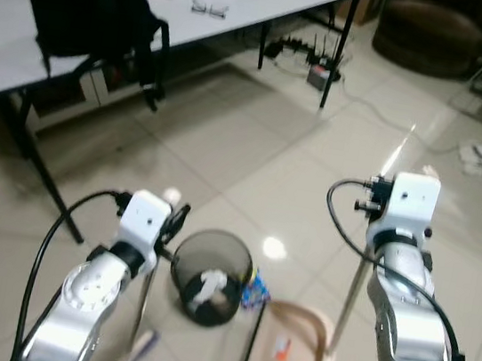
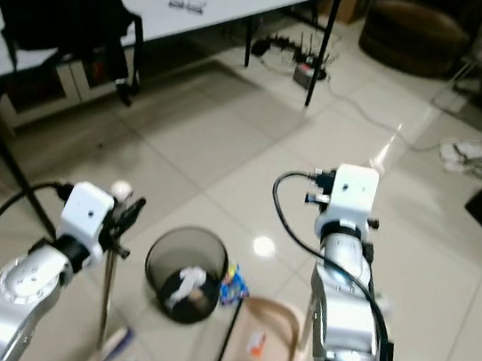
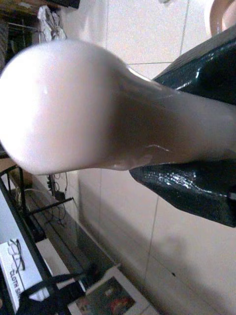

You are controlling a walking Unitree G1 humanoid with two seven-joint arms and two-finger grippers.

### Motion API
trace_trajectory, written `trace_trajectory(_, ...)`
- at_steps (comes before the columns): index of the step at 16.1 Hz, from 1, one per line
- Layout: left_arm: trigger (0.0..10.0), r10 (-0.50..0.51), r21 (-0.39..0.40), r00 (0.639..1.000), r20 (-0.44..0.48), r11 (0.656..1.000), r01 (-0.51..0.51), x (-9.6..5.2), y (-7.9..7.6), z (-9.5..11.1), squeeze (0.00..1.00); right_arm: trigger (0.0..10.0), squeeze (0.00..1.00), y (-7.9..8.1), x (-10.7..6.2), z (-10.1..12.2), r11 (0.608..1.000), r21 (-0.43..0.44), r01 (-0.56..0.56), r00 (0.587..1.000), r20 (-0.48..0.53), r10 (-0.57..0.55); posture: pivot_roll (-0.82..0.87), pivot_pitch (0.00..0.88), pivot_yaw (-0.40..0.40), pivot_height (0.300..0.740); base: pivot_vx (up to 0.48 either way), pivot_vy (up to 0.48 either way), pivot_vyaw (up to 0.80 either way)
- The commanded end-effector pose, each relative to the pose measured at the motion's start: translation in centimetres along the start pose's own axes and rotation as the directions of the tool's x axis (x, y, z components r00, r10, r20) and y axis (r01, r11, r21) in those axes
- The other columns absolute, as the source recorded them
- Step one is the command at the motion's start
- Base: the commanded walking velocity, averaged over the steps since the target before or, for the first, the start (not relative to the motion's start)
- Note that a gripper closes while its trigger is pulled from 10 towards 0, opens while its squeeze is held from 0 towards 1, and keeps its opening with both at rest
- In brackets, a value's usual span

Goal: Sweep floor

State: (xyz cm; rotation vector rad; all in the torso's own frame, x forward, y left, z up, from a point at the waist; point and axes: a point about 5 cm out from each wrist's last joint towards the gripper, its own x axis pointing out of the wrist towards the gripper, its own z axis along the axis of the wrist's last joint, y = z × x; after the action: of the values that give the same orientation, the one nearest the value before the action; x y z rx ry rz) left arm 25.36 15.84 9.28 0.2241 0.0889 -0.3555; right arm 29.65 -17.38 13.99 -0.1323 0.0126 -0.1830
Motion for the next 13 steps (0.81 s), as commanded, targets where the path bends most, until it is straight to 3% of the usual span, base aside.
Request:
trace_trajectory(1, 10.0, 0.001, 0.018, 1.0, 0.027, 1.0, -0.001, -0.1, 0.1, 0.7, 0.0, 10.0, 0.0, -0.1, 0.0, 0.9, 1.0, 0.016, 0.0, 0.999, 0.042, 0.0, -0.05, 0.0, 0.058, 0.74, -0.311, 0.0, 0.0)
trace_trajectory(5, 10.0, -0.001, 0.031, 1.0, 0.016, 1.0, 0.001, 0.0, 0.2, 0.6, 0.0, 10.0, 0.0, -0.2, -0.2, 0.5, 0.999, 0.052, -0.001, 1.0, 0.017, 0.0, -0.05, 0.0, 0.058, 0.74, -0.151, 0.0, 0.0)
trace_trajectory(6, 10.0, -0.002, 0.032, 1.0, 0.015, 0.999, 0.001, 0.1, 0.2, 0.6, 0.0, 10.0, 0.0, -0.2, -0.2, 0.4, 0.998, 0.067, -0.001, 1.0, 0.007, 0.001, -0.05, 0.0, 0.058, 0.74, 0.0, 0.0, -0.8)
trace_trajectory(8, 10.0, -0.003, 0.028, 1.0, 0.016, 1.0, 0.003, 0.3, 0.2, 0.7, 0.0, 10.0, 0.0, -0.8, -0.2, 0.3, 1.0, 0.006, 0.031, 0.999, 0.009, -0.031, -0.06, 0.0, 0.063, 0.74, 0.0, 0.0, -0.8)
trace_trajectory(13, 10.0, 0.001, 0.024, 1.0, 0.026, 1.0, -0.001, 1.0, -0.1, 1.1, 0.0, 10.0, 0.0, -1.1, -0.3, 0.7, 0.997, 0.038, 0.061, 0.998, 0.001, -0.061, -0.07, 0.0, 0.063, 0.74, 0.0, 0.0, -0.8)
